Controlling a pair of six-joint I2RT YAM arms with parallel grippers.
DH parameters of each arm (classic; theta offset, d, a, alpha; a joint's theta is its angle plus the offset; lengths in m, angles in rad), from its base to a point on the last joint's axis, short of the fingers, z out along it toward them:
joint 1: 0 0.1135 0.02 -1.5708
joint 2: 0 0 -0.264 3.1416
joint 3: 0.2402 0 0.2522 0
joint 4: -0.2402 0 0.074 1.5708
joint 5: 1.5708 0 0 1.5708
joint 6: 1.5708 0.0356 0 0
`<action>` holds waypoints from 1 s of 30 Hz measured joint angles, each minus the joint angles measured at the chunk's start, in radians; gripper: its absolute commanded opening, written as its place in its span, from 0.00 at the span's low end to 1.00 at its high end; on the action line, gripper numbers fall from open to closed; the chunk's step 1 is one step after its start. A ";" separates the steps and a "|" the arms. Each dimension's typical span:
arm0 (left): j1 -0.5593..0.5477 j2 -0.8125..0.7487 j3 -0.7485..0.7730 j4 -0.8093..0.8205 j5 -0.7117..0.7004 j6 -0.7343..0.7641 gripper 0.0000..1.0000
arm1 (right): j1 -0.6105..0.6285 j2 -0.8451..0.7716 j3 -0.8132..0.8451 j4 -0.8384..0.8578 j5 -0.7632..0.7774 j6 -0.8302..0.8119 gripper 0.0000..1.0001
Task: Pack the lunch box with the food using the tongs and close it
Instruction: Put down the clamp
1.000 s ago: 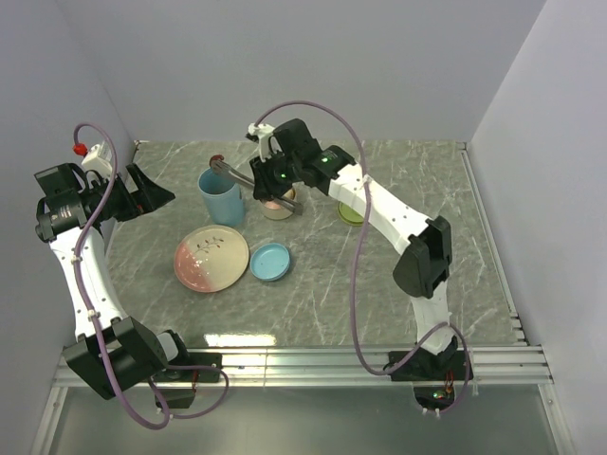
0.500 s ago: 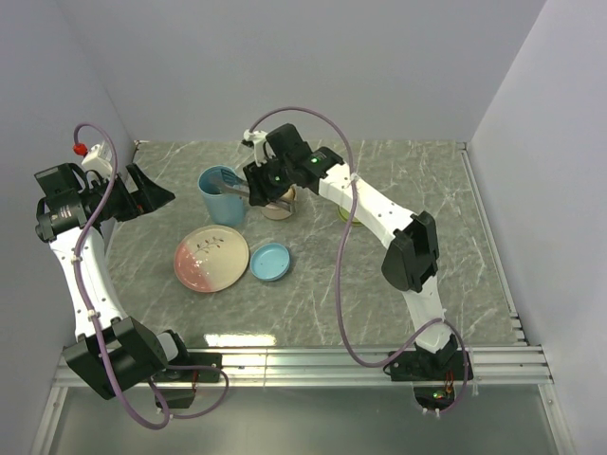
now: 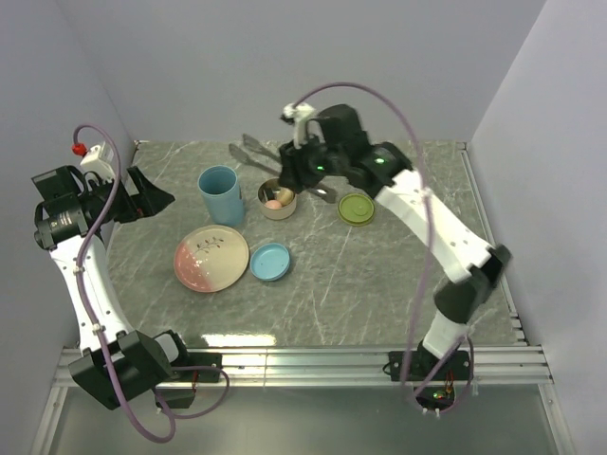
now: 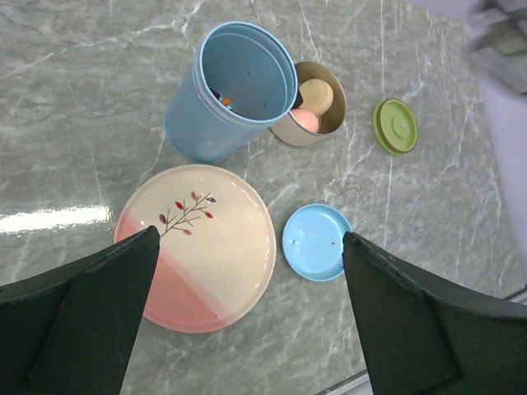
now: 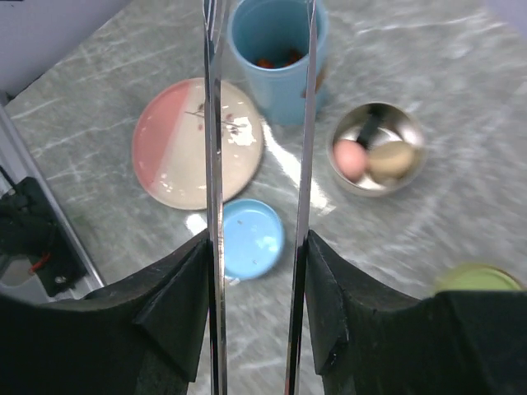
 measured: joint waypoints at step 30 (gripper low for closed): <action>0.000 0.006 -0.025 -0.170 0.002 0.202 0.99 | -0.949 -0.361 -0.702 -0.109 -0.092 -0.325 0.49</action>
